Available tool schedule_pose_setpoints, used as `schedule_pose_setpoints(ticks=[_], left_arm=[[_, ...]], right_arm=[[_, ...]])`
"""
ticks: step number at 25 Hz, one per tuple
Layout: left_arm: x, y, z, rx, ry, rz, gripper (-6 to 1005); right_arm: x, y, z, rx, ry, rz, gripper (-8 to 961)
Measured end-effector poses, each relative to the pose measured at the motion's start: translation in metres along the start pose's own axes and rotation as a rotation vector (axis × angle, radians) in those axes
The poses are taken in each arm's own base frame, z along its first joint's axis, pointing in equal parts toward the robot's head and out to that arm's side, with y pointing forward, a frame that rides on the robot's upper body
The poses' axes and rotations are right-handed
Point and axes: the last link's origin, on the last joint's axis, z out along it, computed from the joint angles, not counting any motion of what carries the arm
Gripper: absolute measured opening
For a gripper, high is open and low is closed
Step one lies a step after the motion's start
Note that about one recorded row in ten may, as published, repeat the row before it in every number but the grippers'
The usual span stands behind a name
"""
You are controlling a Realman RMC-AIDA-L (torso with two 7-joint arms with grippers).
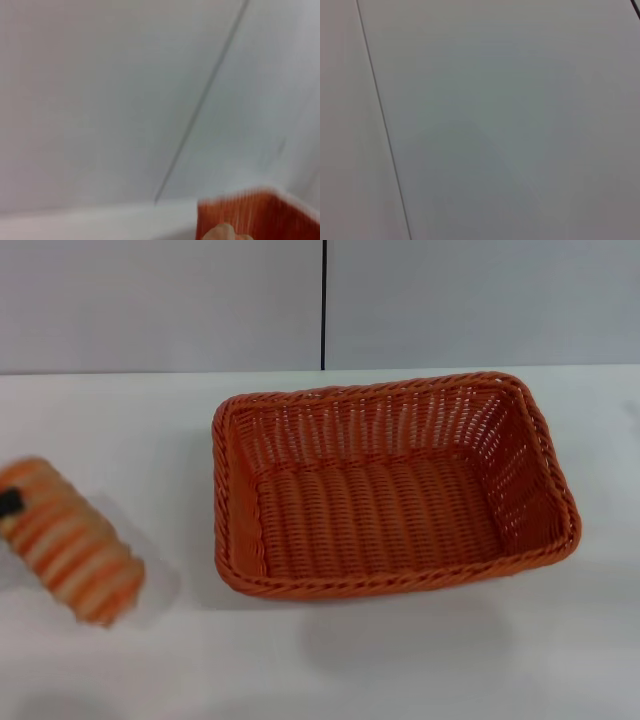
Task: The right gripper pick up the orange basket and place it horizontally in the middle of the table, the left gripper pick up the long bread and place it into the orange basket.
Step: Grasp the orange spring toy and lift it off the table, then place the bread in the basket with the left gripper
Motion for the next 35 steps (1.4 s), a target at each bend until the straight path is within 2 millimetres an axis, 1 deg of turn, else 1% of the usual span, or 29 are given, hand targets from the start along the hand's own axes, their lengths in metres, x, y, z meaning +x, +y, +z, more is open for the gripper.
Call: schedule_pose_setpoints(ticks=[1,3,4,5,6,7,8,9,10,11,12,13,14,15,16,17,18,19,20,22,25,26,28,33,35], left_arm=[[0.003,0.002,0.001,-0.002,0.038,-0.007,381],[0.011,0.008,0.015,-0.031,0.147,-0.017,362],[0.011,0.008,0.015,-0.031,0.147,-0.017,351],[0.013,0.010,0.020,-0.041,0.179,-0.019,341],[0.016,0.012,0.030,-0.065,0.213,-0.033,330],[0.018,0.014,0.048,-0.115,0.254,-0.070,319],[0.018,0.014,0.048,-0.115,0.254,-0.070,310],[0.018,0.017,0.064,-0.157,0.277,-0.097,300],[0.019,0.018,0.073,-0.176,0.287,-0.108,291],[0.018,0.021,0.088,-0.204,0.297,-0.112,281],[0.016,0.025,0.108,-0.229,0.297,-0.100,272],[0.016,0.025,0.108,-0.229,0.297,-0.100,268],[0.012,0.028,0.120,-0.237,0.297,-0.094,264],[0.003,0.034,0.143,-0.238,0.299,-0.081,259],[0.003,0.034,0.143,-0.238,0.299,-0.081,255],[-0.004,0.039,0.160,-0.226,0.288,-0.041,251],[-0.007,0.041,0.166,-0.223,0.279,-0.018,247],[-0.007,0.041,0.166,-0.223,0.279,-0.018,243],[-0.014,0.046,0.175,-0.227,0.253,0.034,239],[-0.016,0.047,0.178,-0.226,0.246,0.049,230],[-0.025,0.048,0.184,-0.197,0.219,0.083,221],[-0.025,0.048,0.184,-0.197,0.219,0.083,218],[-0.031,0.048,0.184,-0.174,0.210,0.091,213],[-0.043,0.052,0.179,-0.189,0.171,0.110,284],[-0.047,0.053,0.176,-0.186,0.169,0.103,448]], right_arm=[[0.000,0.000,0.001,-0.003,-0.001,0.000,513],[-0.001,0.000,0.003,-0.008,-0.003,-0.001,513],[-0.001,0.000,0.004,-0.011,-0.003,-0.002,513],[-0.001,0.001,0.005,-0.014,-0.004,-0.003,513],[-0.002,0.001,0.007,-0.018,-0.005,-0.004,513],[-0.002,0.001,0.010,-0.024,-0.007,-0.006,513],[-0.002,0.001,0.010,-0.024,-0.007,-0.006,513],[-0.003,0.001,0.010,-0.026,-0.008,-0.008,513],[-0.004,0.001,0.011,-0.028,-0.008,-0.010,513],[-0.005,0.001,0.012,-0.031,-0.009,-0.014,513],[-0.006,0.001,0.013,-0.036,-0.011,-0.014,513],[-0.006,0.001,0.013,-0.036,-0.011,-0.014,513],[-0.006,0.001,0.013,-0.037,-0.011,-0.013,513],[-0.006,0.001,0.013,-0.039,-0.011,-0.011,513],[-0.006,0.001,0.013,-0.039,-0.011,-0.011,513],[-0.006,0.002,0.013,-0.042,-0.012,-0.010,513],[-0.006,0.002,0.013,-0.042,-0.012,-0.010,513],[-0.006,0.002,0.013,-0.044,-0.013,-0.009,513],[-0.006,0.003,0.013,-0.048,-0.014,-0.007,513],[-0.006,0.003,0.013,-0.048,-0.014,-0.007,513],[-0.006,0.003,0.014,-0.049,-0.015,-0.006,513],[-0.006,0.003,0.014,-0.049,-0.015,-0.006,513],[-0.006,0.003,0.015,-0.052,-0.017,-0.009,513],[-0.006,0.003,0.017,-0.055,-0.022,-0.021,513],[-0.007,0.003,0.018,-0.054,-0.029,-0.022,513]])
